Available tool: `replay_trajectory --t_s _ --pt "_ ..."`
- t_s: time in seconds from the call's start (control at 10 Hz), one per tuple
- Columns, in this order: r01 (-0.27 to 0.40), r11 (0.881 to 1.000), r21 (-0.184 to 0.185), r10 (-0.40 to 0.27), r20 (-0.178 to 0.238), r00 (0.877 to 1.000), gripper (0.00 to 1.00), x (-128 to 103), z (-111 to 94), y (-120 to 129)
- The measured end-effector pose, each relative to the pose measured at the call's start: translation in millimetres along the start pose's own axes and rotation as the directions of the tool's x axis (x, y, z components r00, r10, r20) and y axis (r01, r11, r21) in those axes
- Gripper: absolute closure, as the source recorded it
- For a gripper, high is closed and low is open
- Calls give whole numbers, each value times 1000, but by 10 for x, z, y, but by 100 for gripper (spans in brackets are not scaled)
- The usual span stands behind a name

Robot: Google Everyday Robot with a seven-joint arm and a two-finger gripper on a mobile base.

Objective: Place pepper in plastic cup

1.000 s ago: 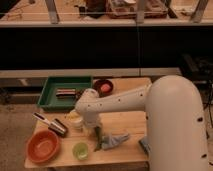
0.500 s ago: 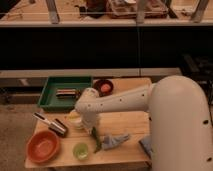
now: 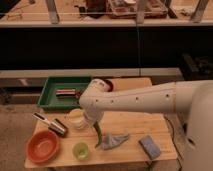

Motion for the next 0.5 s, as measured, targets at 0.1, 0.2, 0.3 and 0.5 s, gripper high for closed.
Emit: replay_trajectory --t_s 0.1,0.2,0.3,0.5 --pt "-7 1000 9 8 -49 999 100 -16 -178 24" --pt "-7 999 32 11 -113 994 100 -39 -347 36" --pt "2 998 63 7 -149 989 100 -61 -429 25" --pt "95 962 257 -35 -227 973 100 -74 -505 -149"
